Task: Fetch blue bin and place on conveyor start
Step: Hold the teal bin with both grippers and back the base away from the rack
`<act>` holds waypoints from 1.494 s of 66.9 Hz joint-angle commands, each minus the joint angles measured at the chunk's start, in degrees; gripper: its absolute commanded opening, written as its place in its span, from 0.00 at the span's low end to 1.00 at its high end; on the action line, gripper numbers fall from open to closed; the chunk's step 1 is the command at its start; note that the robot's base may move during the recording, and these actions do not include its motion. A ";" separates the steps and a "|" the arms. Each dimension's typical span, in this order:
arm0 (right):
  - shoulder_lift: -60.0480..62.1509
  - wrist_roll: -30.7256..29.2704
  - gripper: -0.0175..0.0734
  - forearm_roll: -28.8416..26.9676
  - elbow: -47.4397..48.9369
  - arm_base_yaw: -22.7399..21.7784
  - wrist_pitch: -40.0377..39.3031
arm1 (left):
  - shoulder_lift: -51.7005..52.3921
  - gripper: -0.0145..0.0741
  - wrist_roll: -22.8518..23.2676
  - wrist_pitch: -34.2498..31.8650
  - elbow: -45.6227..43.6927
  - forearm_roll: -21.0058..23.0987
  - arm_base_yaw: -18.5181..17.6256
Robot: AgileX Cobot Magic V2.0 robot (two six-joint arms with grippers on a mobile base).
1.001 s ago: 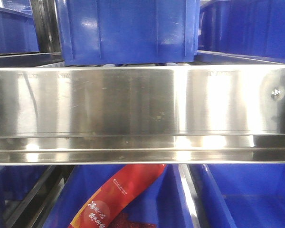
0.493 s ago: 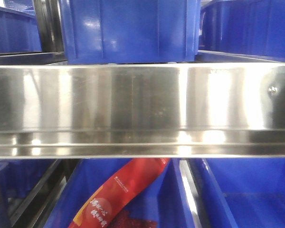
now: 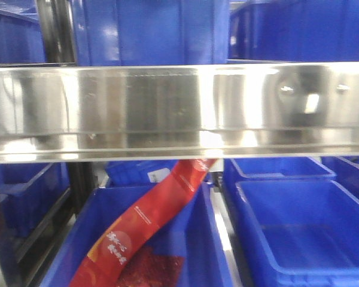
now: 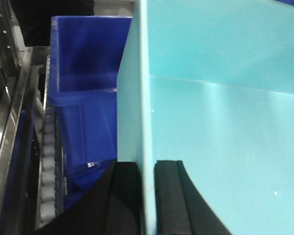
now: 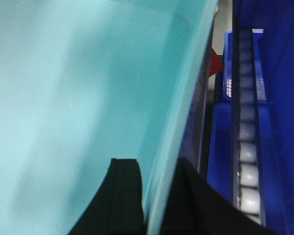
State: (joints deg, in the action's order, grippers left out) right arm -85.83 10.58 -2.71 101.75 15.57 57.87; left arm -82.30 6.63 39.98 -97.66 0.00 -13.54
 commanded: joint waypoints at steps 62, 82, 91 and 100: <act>0.89 -1.63 0.03 1.49 0.51 -0.53 0.31 | 0.71 0.04 0.29 -5.13 -0.63 -0.59 0.21; 0.89 -1.63 0.03 1.49 0.51 -0.53 0.31 | 0.71 0.04 0.29 -5.13 -0.63 -0.59 0.21; 0.89 -1.63 0.03 1.49 0.51 -0.53 0.31 | 0.71 0.04 0.29 -5.13 -0.63 -0.59 0.21; 0.89 -1.63 0.03 1.49 0.51 -0.53 0.31 | 0.71 0.04 0.29 -5.13 -0.63 -0.59 0.21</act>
State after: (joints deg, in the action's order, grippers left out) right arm -85.83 10.67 -2.81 101.75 15.57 57.99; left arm -82.30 6.63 39.76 -97.66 0.00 -13.61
